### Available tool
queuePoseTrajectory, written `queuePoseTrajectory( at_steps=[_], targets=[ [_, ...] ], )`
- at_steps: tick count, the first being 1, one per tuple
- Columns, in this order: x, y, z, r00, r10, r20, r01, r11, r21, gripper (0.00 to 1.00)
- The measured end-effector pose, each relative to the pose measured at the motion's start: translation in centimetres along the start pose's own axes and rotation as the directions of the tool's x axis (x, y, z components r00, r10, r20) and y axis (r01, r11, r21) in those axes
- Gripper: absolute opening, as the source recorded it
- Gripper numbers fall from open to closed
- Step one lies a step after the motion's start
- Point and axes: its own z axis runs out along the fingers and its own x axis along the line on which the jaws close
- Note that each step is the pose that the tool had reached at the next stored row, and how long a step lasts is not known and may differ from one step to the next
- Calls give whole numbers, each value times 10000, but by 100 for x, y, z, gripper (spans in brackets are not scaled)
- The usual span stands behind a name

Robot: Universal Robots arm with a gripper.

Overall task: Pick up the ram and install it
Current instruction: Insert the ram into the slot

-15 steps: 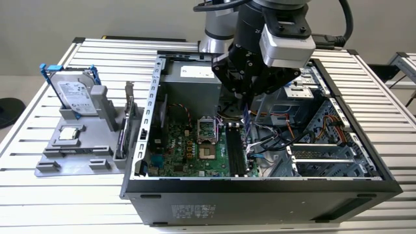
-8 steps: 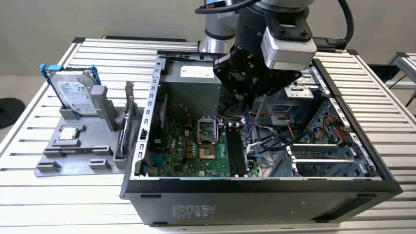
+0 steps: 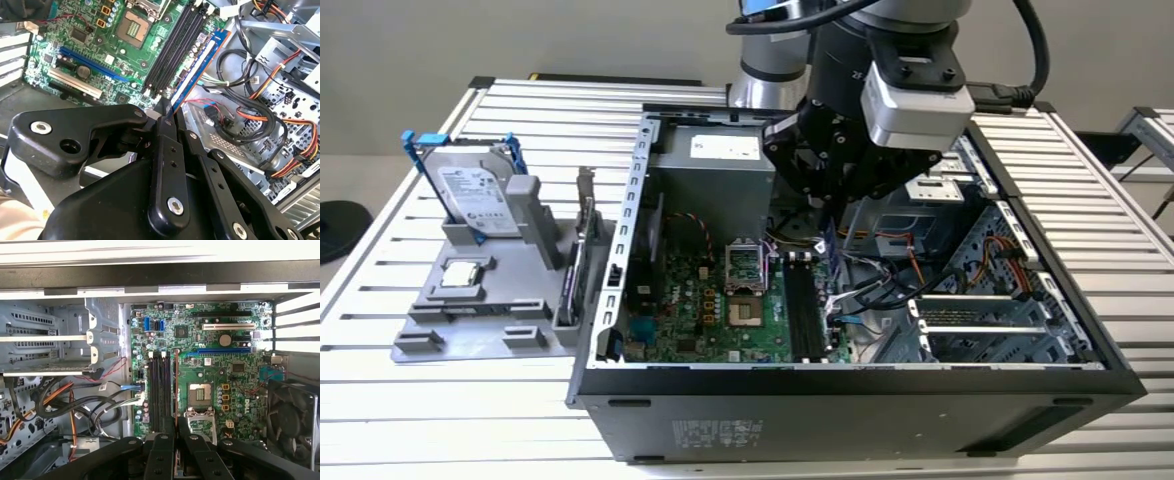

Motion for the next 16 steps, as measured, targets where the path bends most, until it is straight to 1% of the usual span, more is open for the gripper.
queuePoseTrajectory(
  at_steps=[16],
  targets=[
    [56, -2, 53, 10000, 0, 0, 0, 10000, 0, 0]
  ],
)
